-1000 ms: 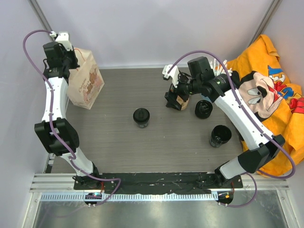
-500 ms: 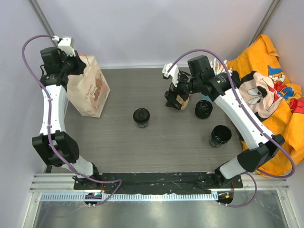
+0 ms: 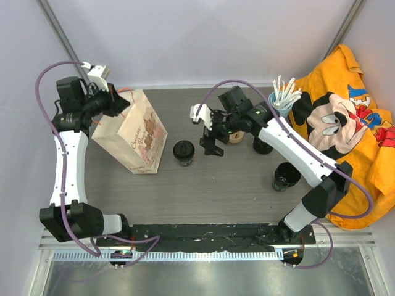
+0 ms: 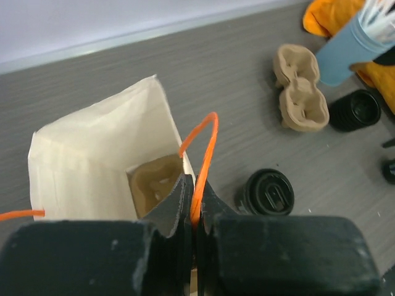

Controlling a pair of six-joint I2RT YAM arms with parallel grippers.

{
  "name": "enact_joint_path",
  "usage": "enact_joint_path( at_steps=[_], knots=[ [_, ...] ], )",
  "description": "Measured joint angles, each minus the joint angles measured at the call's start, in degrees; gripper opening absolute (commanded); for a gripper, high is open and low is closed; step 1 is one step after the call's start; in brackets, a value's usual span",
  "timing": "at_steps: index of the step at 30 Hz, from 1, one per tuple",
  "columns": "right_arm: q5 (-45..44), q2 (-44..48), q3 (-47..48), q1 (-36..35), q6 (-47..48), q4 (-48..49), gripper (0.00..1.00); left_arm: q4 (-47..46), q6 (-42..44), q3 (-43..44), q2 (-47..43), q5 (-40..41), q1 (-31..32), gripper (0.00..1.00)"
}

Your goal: Pack the takeout coffee

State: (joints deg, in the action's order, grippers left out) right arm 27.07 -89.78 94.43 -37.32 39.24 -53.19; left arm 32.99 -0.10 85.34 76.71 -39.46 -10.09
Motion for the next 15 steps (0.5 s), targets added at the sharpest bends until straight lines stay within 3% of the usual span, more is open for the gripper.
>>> enact_joint_path(
  at_steps=[8,15],
  knots=[
    [0.5,-5.5,-1.3,-1.3,-0.6,4.3,1.00,3.9,3.5,-4.9,-1.6,-1.4,5.2,0.01],
    [0.7,-6.1,-4.5,-2.4,-2.5,10.4,0.99,5.5,4.9,-5.0,-2.5,-2.3,5.6,0.51]
  ],
)
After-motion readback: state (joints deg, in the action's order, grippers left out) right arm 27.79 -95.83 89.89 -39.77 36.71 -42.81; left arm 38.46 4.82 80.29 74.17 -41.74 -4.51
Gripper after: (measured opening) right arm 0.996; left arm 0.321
